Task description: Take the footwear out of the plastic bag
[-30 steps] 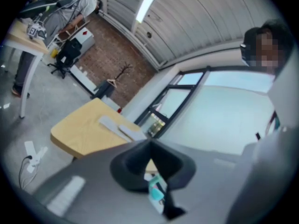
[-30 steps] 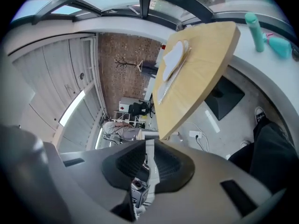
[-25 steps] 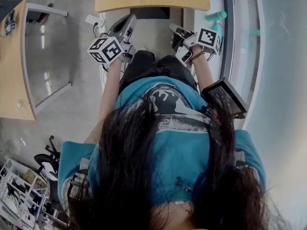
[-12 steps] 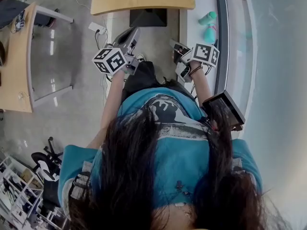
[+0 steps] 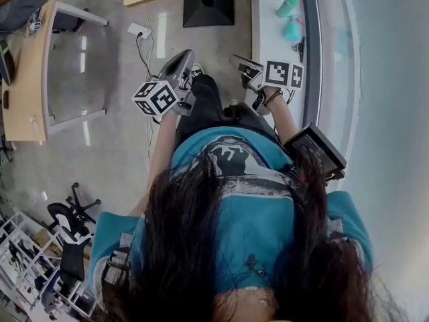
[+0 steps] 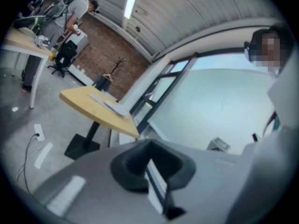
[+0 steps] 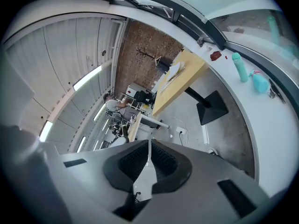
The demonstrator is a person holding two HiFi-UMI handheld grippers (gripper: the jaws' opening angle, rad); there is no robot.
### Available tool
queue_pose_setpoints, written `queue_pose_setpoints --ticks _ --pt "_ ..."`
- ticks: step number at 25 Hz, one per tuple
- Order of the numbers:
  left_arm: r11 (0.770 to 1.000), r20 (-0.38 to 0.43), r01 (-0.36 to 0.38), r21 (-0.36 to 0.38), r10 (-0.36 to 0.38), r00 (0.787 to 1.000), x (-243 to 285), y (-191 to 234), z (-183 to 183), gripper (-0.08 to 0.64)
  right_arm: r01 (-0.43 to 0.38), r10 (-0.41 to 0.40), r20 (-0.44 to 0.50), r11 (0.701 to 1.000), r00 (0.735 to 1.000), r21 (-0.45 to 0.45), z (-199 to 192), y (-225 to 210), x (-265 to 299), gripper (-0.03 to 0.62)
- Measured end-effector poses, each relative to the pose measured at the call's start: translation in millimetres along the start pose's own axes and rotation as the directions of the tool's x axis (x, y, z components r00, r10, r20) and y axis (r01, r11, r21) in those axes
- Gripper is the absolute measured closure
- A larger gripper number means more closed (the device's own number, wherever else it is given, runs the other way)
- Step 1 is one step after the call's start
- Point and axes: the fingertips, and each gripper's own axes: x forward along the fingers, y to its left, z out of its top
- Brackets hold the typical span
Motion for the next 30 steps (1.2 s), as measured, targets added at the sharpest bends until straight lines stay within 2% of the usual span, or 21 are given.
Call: queue_pose_setpoints --ticks 3,8,15,30 --pt "1.000 -0.001 -0.003 0.003 0.003 1.000 -14 -9 -11 0.561 -0.005 0.005 -0.001 1.000 1.000 -0.009 -20 3 -11 0.561" --pt "0.998 -0.006 -0.022 0.063 0.022 1.000 -21 -14 -9 0.561 -0.023 0.023 0.032 1.000 0.999 -0.014 -20 10 -16 0.561" --pt "0.995 -0.034 0.019 0.100 -0.015 0.999 -11 -26 -12 0.561 -0.038 0.039 0.040 0.999 0.998 -0.017 -20 10 -17 0.561" --pt "0.996 -0.005 0.034 0.087 -0.034 0.999 -15 -27 -18 0.561 -0.046 0.047 0.033 0.998 0.998 -0.047 -16 14 -15 0.561"
